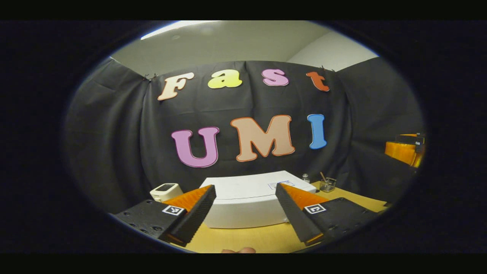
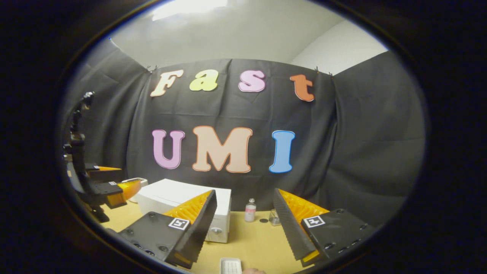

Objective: Open the microwave oven with the left hand, put the food in, and close the microwave oven.

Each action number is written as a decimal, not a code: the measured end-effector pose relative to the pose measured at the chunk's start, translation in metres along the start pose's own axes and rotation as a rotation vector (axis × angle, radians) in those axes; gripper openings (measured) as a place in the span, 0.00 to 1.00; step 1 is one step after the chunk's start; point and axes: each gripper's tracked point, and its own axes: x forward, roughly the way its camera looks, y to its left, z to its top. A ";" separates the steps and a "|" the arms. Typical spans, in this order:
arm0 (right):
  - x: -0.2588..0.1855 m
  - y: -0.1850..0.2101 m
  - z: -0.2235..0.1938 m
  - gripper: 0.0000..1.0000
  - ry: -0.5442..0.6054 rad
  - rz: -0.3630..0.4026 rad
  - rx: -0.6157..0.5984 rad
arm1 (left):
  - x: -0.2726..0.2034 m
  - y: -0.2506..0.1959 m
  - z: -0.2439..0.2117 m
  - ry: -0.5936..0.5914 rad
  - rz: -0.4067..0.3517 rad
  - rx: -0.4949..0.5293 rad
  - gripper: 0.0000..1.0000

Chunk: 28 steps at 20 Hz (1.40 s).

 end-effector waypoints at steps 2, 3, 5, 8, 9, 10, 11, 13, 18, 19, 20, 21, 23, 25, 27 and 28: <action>-0.003 0.008 0.002 0.87 -0.001 0.008 0.010 | -0.016 0.009 0.002 0.025 0.017 -0.042 0.97; -0.004 0.012 0.003 0.87 -0.001 0.012 0.010 | -0.024 0.013 0.003 0.033 0.024 -0.066 0.97; -0.007 0.018 0.005 0.87 -0.007 0.018 0.002 | -0.036 0.023 0.007 0.034 0.043 -0.100 0.97; -0.011 0.025 0.003 0.87 -0.006 0.027 0.007 | -0.048 0.038 0.010 0.026 0.066 -0.109 0.97; -0.012 0.027 0.003 0.87 -0.006 0.030 0.008 | -0.050 0.043 0.011 0.022 0.078 -0.101 0.97; -0.013 0.029 0.004 0.87 -0.006 0.033 0.010 | -0.052 0.047 0.012 0.022 0.082 -0.094 0.99; -0.014 0.030 0.005 0.87 -0.010 0.035 0.012 | -0.054 0.048 0.012 0.020 0.086 -0.089 0.97; -0.014 0.034 0.005 0.87 -0.012 0.039 0.014 | -0.056 0.049 0.014 0.013 0.082 -0.086 0.98; -0.017 0.040 0.010 0.87 -0.022 0.044 0.024 | -0.063 0.052 0.016 0.014 0.080 -0.084 0.99; -0.017 0.042 0.010 0.87 -0.025 0.046 0.023 | -0.064 0.053 0.015 0.016 0.082 -0.076 0.97; -0.019 0.042 0.010 0.87 -0.026 0.046 0.021 | -0.066 0.054 0.014 0.015 0.083 -0.071 0.99; -0.020 0.042 0.009 0.87 -0.026 0.046 0.019 | -0.067 0.055 0.015 0.014 0.083 -0.070 0.98; -0.021 0.044 0.008 0.87 -0.022 0.044 0.031 | -0.069 0.057 0.014 0.013 0.084 -0.076 0.98; -0.022 0.046 0.010 0.87 -0.026 0.046 0.039 | -0.071 0.057 0.013 0.012 0.087 -0.080 0.97; -0.023 0.046 0.011 0.87 -0.034 0.047 0.032 | -0.074 0.058 0.014 0.005 0.088 -0.073 0.98; -0.024 0.046 0.011 0.87 -0.036 0.048 0.031 | -0.076 0.059 0.011 0.008 0.091 -0.067 0.98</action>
